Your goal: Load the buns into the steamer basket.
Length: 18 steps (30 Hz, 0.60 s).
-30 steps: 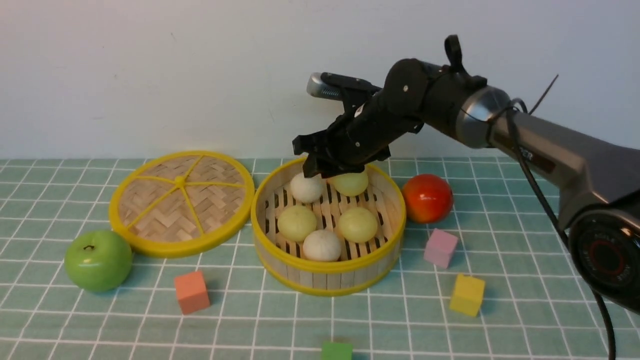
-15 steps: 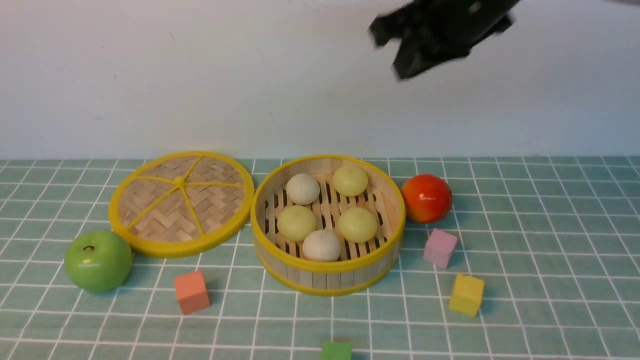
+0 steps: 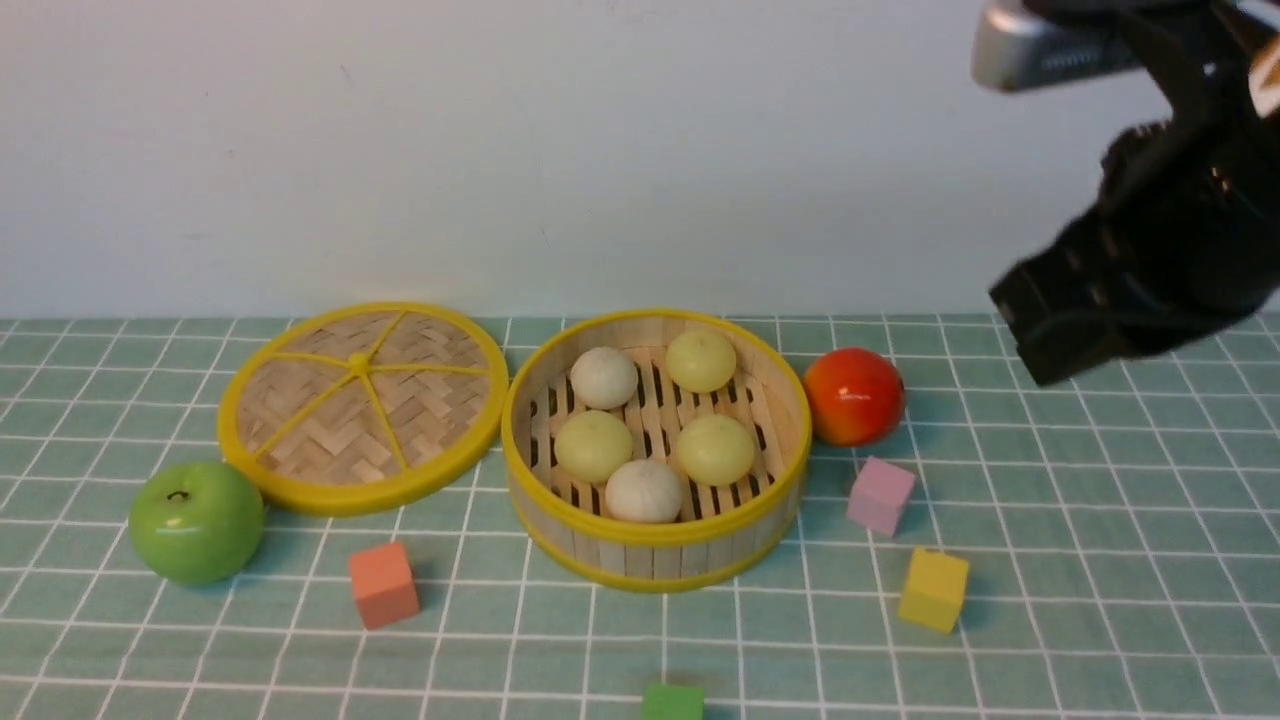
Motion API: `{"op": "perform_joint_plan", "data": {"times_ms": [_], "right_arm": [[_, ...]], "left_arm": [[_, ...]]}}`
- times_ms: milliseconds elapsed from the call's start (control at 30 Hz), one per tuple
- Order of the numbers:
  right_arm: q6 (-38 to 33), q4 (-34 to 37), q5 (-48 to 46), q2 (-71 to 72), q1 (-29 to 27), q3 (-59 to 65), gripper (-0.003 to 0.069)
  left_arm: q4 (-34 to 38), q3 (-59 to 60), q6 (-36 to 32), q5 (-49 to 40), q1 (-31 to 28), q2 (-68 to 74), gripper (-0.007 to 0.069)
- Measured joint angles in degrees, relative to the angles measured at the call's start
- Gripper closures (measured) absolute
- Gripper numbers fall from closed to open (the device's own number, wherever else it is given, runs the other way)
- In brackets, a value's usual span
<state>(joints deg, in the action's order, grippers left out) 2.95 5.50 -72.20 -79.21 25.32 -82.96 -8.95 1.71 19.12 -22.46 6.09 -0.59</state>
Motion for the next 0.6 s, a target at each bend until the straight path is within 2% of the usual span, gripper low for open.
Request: {"op": "perform_joint_plan", "data": {"times_ms": [400, 467, 600], "right_arm": [[-0.3, -0.1, 0.6, 0.6, 0.0, 4.3, 0.0666], [-2.1, -0.9, 0.6, 1.0, -0.2, 4.4, 0.0664], [-5.5, -3.3, 8.7, 6.0, -3.1, 7.9, 0.0659]], "left_arm": [[0.0, 0.0, 0.0, 0.0, 0.0, 0.0, 0.0449], [0.0, 0.0, 0.0, 0.0, 0.0, 0.0, 0.0449], [0.0, 0.0, 0.0, 0.0, 0.0, 0.0, 0.0446]]}}
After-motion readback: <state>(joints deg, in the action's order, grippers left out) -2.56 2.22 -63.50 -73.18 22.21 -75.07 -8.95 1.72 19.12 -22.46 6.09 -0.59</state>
